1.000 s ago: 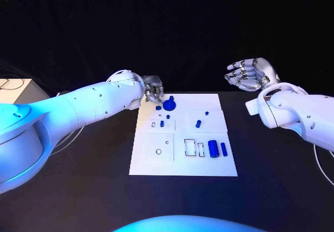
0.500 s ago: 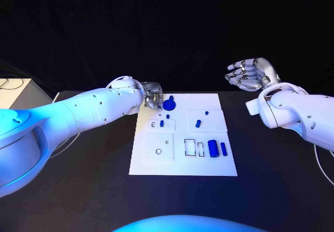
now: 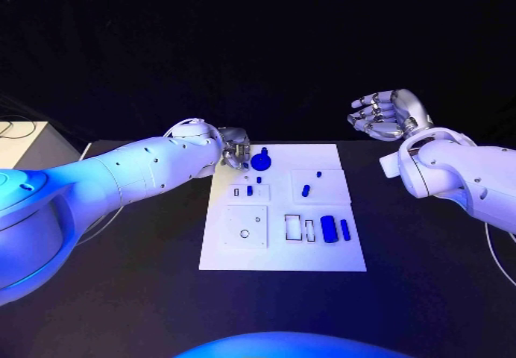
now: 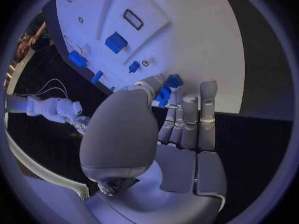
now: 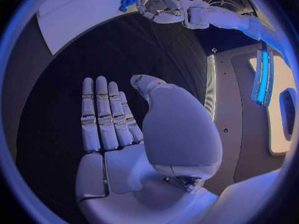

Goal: Assemble the parts on the task board

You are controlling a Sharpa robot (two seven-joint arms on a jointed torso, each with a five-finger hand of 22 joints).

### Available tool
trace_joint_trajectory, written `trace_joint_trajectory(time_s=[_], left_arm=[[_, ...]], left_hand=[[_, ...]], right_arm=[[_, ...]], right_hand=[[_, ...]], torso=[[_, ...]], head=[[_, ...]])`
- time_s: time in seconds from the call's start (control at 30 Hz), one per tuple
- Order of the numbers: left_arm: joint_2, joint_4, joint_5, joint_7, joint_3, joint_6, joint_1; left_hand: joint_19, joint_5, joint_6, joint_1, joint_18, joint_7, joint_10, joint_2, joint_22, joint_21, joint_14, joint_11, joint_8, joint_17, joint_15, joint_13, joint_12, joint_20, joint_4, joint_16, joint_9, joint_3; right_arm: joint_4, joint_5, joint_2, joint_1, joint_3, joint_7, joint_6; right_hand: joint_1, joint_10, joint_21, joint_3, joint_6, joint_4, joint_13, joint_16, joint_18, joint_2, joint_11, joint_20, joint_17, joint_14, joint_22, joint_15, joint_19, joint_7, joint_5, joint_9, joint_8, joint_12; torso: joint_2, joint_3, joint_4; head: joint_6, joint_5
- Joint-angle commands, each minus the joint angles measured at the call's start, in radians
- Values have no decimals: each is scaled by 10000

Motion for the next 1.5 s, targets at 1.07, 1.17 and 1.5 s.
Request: trace_joint_trajectory(time_s=[1.07,1.17,1.5], left_arm=[[132,-111,287,-63,6,522,-31],[129,-119,299,-42,5,552,-31],[75,-149,299,-17,2,446,-32]], left_hand=[[91,7,808,269,-70,-79,657,252,301,238,97,-129,-838,-36,-104,-507,-284,-102,-366,355,-811,951],[68,-1,1031,274,-70,-90,889,264,363,279,81,-142,-1012,-83,-120,-709,-564,-125,-527,378,-945,1193],[42,-9,1889,-9,-81,-89,2162,489,697,514,117,-125,-1794,-341,-149,-1746,-2639,-167,-1245,375,-1281,1840]], right_arm=[[41,-27,-3,-5,5,69,108],[45,-27,-5,-5,5,68,108],[60,-27,-24,-5,5,70,102]], right_hand=[[-107,38,-25,2,-10,-108,-35,-62,108,18,43,17,-21,-8,-55,34,-78,123,82,-11,-67,-51],[-107,38,-25,2,-10,-108,-35,-62,108,18,43,17,-21,-8,-55,34,-78,123,82,-11,-67,-51],[-108,51,-23,5,3,-123,-52,-76,109,26,39,17,-30,-1,-87,33,-74,120,90,-11,-67,-47]], torso=[[-6,2,10],[-12,0,4],[-10,-2,11]], head=[[-68,-37],[-73,-29],[-44,-23]])
